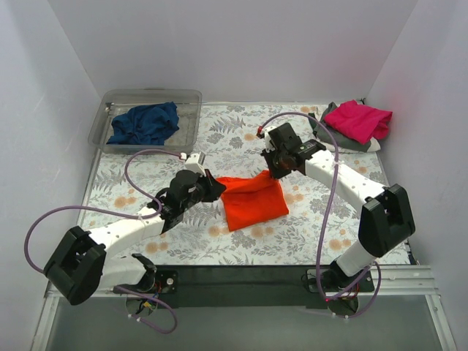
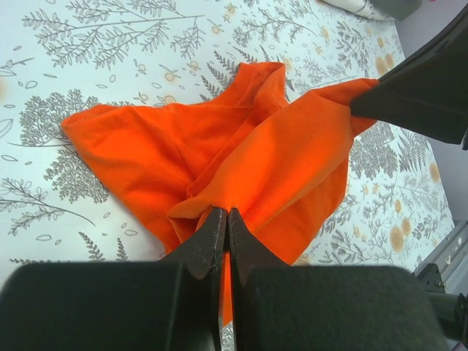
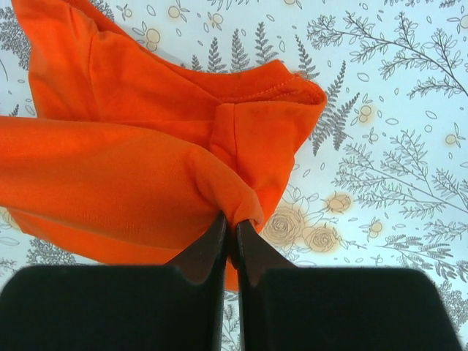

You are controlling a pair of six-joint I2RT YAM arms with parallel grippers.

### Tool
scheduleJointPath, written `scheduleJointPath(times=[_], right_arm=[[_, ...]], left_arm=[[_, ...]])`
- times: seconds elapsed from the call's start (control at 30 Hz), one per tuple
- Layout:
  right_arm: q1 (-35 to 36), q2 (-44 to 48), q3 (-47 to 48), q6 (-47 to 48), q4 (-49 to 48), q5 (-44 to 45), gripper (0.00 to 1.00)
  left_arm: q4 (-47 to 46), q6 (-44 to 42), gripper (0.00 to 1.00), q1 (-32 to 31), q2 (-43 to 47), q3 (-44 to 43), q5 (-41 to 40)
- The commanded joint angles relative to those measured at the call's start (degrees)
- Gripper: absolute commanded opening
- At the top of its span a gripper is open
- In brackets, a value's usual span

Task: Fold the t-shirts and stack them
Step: Fold the tshirt

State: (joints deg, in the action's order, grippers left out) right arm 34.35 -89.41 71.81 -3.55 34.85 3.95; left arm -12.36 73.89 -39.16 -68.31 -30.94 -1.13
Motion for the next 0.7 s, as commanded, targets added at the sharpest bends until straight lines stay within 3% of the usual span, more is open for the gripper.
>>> scheduleJointPath(times=[0.0,0.67], right_arm=[[-1.56,-2.26,3.95,1.88,-3.12,-0.25,0.01],[-6.40,-20.19,16.25,2.06,-4.09,-2.19,0.01]], left_arm=[[-3.37,-1.11,0.00,2.15,-0.67,-1.93,1.04],[-10.49,-0.06,0.00,11.55,-17.90,-5.09,9.03]])
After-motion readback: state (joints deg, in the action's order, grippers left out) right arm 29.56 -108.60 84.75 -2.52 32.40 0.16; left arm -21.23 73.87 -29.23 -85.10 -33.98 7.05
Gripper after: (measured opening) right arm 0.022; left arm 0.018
